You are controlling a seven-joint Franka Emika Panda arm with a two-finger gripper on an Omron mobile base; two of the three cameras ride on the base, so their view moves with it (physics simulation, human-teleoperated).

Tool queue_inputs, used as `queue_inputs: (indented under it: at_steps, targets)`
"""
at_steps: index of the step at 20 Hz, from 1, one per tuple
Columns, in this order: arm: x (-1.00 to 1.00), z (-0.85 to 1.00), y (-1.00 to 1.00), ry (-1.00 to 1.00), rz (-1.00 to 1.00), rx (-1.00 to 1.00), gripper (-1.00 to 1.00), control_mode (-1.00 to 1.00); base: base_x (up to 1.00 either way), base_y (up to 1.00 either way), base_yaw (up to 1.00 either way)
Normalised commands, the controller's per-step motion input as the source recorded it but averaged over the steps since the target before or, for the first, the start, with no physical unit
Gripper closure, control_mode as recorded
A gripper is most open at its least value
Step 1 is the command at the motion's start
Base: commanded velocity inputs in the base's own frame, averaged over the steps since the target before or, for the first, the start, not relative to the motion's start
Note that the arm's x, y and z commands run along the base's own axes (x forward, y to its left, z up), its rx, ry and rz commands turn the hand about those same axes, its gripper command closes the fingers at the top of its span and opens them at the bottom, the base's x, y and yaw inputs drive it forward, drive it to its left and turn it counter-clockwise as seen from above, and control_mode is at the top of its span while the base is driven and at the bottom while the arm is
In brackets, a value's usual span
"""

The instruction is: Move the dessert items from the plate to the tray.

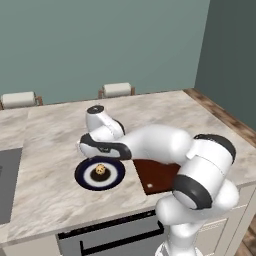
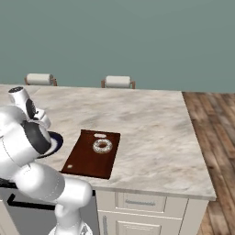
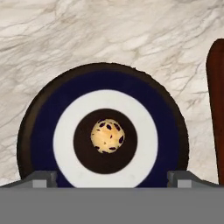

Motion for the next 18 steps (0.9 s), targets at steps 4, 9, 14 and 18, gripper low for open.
queue_inputs:
  at_steps: [4,9,14,18]
  targets:
    - [0.0,-0.21,0.24,0.01,0.0,-0.02,-1.0,-1.0,0.0,0.0,0.0]
    - [-0.02,-0.06,0.08,0.0,0.0,-0.03,-1.0,-1.0,0.0,0.0,0.0]
    - [0.02,-0.25,-0.09,0.0,0.0,-0.02,-1.0,-1.0,0.0,0.0,0.0]
    - [0.01,-0.36,-0.06,0.0,0.0,-0.03,-1.0,-1.0,0.0,0.0,0.0]
